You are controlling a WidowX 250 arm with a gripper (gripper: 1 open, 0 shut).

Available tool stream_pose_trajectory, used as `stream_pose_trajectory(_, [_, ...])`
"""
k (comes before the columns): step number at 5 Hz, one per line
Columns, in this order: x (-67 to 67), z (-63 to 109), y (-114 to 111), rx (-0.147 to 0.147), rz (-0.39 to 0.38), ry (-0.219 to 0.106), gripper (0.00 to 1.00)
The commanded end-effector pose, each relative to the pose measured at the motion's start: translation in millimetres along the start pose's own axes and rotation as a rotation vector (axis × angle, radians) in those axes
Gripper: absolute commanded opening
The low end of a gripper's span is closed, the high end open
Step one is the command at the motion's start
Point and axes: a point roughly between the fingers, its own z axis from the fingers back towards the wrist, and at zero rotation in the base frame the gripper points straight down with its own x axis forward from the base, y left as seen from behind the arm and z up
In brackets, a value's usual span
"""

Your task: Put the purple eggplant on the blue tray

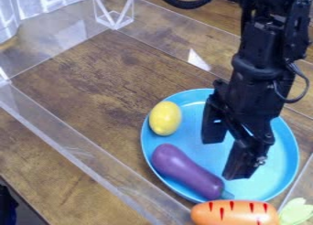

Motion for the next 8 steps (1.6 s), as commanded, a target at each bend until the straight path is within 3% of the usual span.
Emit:
stream_pose_trajectory(1, [2.0, 14.7, 11, 0.012, 0.019, -0.063, 1.00])
stream_pose_trajectory(2, [-2.7, 6.4, 20, 0.002, 0.040, -0.052, 1.00])
stream_pose_trajectory(3, [-0.4, 2.9, 15, -0.011, 0.071, -0.043, 1.00])
stream_pose_trajectory(5, [6.8, 3.0, 5, -0.007, 0.113, -0.006, 1.00])
stream_pose_trajectory(7, [1.1, 13.0, 0, 0.021, 0.054, 0.038, 1.00])
stream_pose_trajectory(8, [-11.4, 22.4, 14, 0.024, 0.080, 0.056, 1.00])
